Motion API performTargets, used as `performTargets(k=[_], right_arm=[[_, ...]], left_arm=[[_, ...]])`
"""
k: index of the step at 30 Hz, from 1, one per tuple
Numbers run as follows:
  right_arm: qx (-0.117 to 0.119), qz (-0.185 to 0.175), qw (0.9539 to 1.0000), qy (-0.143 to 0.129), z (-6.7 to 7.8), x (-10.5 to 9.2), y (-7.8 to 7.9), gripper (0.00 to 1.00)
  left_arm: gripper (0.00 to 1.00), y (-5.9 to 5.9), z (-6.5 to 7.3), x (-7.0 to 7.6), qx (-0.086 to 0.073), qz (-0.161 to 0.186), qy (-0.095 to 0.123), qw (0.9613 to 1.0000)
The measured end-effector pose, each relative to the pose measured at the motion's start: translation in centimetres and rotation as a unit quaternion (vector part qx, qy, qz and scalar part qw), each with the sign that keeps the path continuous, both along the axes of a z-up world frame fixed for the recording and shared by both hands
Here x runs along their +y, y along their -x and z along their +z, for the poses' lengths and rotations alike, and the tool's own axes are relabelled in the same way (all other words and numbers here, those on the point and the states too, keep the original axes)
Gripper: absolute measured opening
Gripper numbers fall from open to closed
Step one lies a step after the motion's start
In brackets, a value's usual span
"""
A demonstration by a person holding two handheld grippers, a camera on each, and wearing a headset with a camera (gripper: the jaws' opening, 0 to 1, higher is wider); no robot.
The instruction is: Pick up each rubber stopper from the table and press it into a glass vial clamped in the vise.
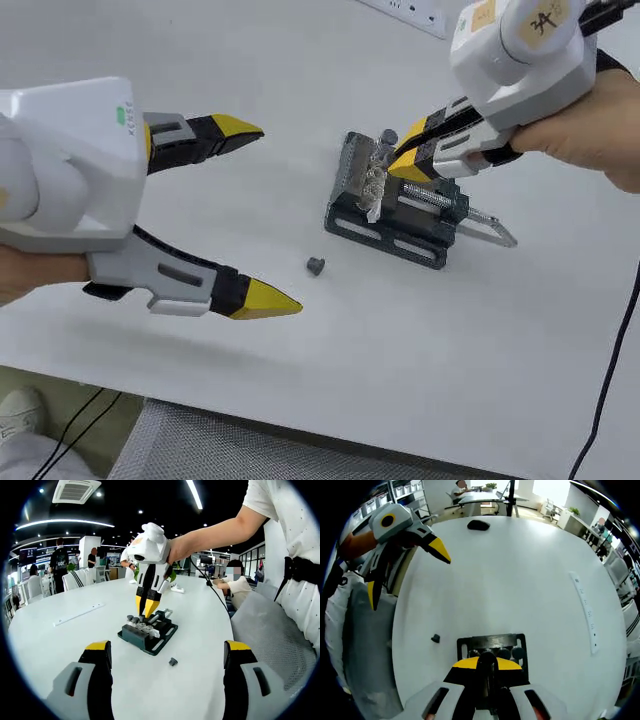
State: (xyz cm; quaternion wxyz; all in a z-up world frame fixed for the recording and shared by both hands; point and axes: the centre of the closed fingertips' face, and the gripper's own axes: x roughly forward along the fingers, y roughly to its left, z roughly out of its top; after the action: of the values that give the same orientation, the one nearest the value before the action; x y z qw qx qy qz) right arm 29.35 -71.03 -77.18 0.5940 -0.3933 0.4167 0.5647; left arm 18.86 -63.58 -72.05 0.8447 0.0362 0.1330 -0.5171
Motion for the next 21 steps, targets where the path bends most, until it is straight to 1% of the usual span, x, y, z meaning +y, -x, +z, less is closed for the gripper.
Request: performTargets(k=[5,12,16,21], right_arm=[[0.003,0.003,1.0,0.008,-0.3,0.0,-0.1,0.05],[0.0,0.015,0.9995,0.026,-0.6,-0.1,0.0,0.05],[-0.002,0.024,0.9991,0.036,-1.0,-0.1,-0.2,0.05],[-0.002,0.029,0.9988,0.04,-1.1,0.0,-0.3,0.05]], left_arm=[[0.92,0.0,-0.1,0.0,0.001,0.0,0.002,1.0],[0.92,0.0,-0.1,0.1,0.003,0.001,0.005,1.0],[0.91,0.0,-0.2,0.1,0.004,0.003,0.007,1.0],[0.91,0.0,-0.2,0.1,0.005,0.004,0.01,0.9999]])
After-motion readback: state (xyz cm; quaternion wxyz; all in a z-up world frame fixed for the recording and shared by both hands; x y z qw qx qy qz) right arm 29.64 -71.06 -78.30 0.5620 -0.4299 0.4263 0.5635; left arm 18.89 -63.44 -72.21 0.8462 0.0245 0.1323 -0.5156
